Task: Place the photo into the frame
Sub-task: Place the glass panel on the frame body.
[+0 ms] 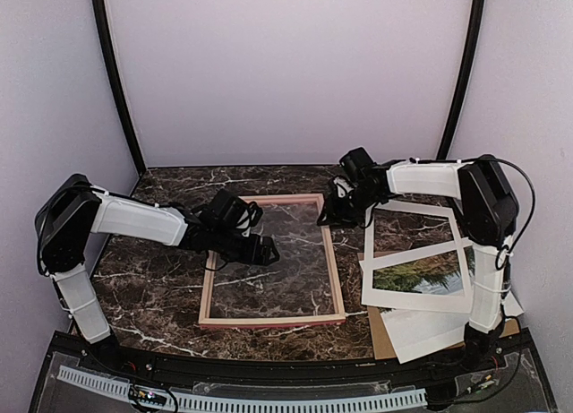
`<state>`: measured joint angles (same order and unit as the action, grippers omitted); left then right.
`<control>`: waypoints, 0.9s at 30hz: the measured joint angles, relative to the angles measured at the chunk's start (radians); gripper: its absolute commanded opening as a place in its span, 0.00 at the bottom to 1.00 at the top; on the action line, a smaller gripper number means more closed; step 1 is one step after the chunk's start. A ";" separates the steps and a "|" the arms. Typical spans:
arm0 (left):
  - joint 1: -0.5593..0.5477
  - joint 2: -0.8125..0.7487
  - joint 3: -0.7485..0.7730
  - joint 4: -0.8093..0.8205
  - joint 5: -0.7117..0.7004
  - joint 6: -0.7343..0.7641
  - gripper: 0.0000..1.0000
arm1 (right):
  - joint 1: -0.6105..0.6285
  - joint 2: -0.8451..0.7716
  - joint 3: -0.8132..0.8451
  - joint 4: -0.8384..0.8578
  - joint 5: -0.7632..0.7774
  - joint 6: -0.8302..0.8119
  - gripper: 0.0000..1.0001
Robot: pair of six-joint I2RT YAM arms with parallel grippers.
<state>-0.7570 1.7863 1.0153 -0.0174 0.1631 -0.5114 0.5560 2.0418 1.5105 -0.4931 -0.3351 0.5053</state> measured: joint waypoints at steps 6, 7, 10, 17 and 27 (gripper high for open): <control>0.000 0.000 0.000 -0.003 -0.011 0.000 0.91 | 0.033 -0.013 0.004 0.004 -0.003 0.000 0.42; 0.000 0.000 0.000 -0.004 -0.012 0.000 0.91 | 0.043 -0.013 0.005 0.005 -0.004 0.000 0.42; 0.000 0.000 0.000 -0.008 -0.018 0.000 0.91 | 0.068 -0.006 0.013 0.008 -0.006 0.000 0.42; 0.000 0.000 0.000 -0.010 -0.035 -0.001 0.91 | 0.097 0.057 0.035 0.024 -0.003 0.000 0.41; 0.000 -0.001 -0.003 -0.018 -0.060 -0.008 0.91 | 0.116 0.087 0.035 0.016 0.054 -0.001 0.40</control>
<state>-0.7574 1.7855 1.0126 -0.0349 0.1032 -0.5190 0.6724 2.1288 1.5452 -0.4774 -0.2813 0.5045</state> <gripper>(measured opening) 0.910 0.405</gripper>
